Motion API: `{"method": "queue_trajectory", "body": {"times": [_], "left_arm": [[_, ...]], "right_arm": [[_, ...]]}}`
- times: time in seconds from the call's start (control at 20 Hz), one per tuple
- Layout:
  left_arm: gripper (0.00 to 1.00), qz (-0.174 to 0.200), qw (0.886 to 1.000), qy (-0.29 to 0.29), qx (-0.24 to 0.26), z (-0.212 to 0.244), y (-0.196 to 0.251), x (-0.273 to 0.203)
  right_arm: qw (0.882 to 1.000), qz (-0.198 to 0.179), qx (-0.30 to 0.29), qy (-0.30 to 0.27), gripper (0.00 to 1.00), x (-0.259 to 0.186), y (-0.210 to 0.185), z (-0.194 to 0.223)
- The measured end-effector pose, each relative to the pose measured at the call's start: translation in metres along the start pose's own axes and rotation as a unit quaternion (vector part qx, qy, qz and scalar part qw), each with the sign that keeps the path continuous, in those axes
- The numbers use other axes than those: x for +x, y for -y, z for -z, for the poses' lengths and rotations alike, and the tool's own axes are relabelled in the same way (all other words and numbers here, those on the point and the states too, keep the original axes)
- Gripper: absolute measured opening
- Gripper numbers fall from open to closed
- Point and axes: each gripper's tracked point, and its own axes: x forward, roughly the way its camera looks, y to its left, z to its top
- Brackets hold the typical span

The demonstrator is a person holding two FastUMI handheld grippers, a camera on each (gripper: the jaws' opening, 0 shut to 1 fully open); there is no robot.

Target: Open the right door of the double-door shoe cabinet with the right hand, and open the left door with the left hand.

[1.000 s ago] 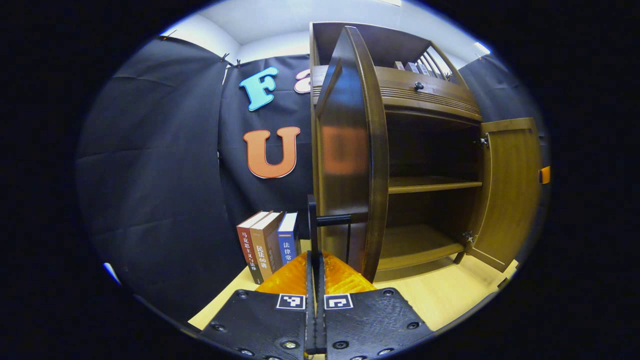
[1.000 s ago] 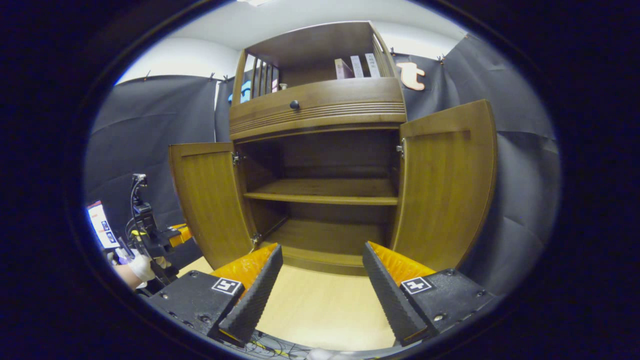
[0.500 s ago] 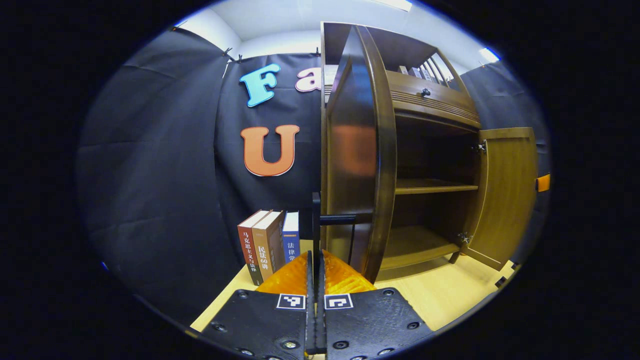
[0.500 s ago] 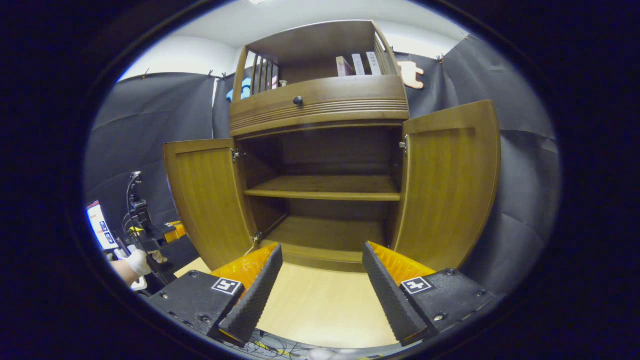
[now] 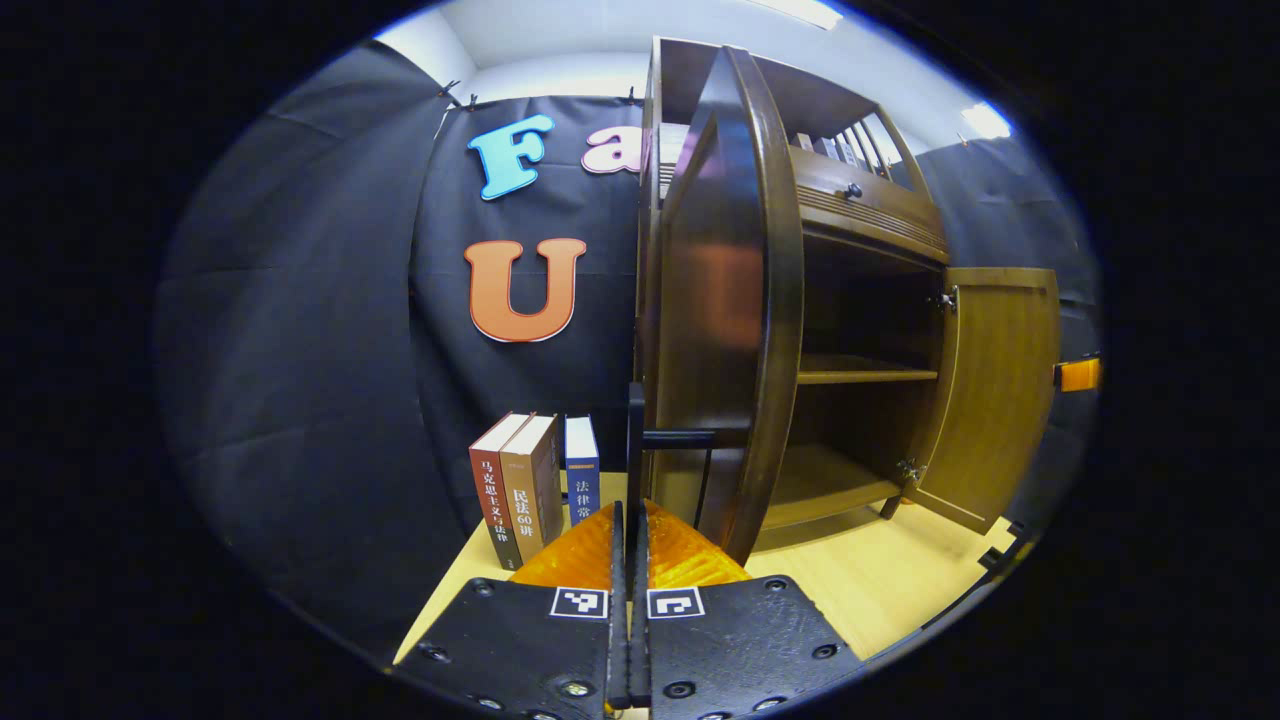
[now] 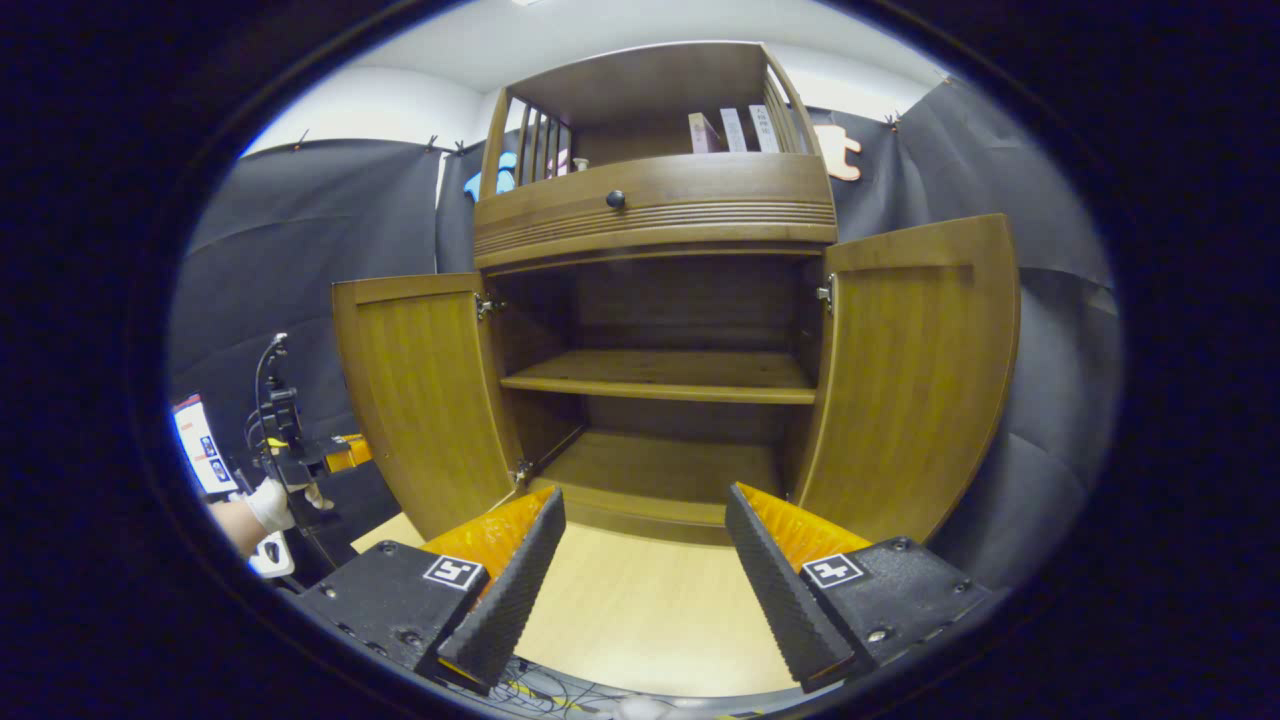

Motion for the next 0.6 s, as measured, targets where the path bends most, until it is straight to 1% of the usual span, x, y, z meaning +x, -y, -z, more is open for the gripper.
{"method": "queue_trajectory", "body": {"times": [0.05,0.15,0.25,0.35,0.4,0.45,0.5,0.6], "left_arm": [[0.02,-0.015,1.0,0.0,0.007,0.001,-0.006,-0.006],[0.35,-0.04,0.999,-0.007,0.011,0.007,-0.017,-0.021],[0.67,-0.057,0.998,-0.007,-0.01,0.012,-0.021,-0.04],[1.0,-0.085,0.996,-0.008,-0.025,0.015,-0.023,-0.061],[0.86,-0.094,0.995,-0.009,-0.035,0.015,-0.017,-0.072],[0.84,-0.106,0.994,-0.007,-0.035,0.012,-0.011,-0.082],[0.95,-0.121,0.992,-0.002,-0.027,0.006,-0.006,-0.091],[0.95,-0.14,0.99,0.005,-0.004,-0.008,0.012,-0.103]], "right_arm": [[1.0,-0.002,-0.002,0.0,1.0,0.0,0.002,-0.001],[1.0,-0.009,-0.006,-0.002,1.0,0.001,0.004,-0.001],[1.0,-0.019,-0.008,-0.001,1.0,0.002,0.007,-0.002],[0.999,-0.035,-0.007,-0.001,1.0,0.002,0.007,-0.002],[0.999,-0.041,-0.009,-0.004,1.0,0.002,0.008,0.0],[0.999,-0.048,-0.01,-0.004,1.0,0.003,0.008,0.0],[0.999,-0.053,-0.01,-0.002,1.0,0.003,0.01,-0.001],[0.998,-0.059,-0.011,-0.002,1.0,0.004,0.013,-0.002]]}}
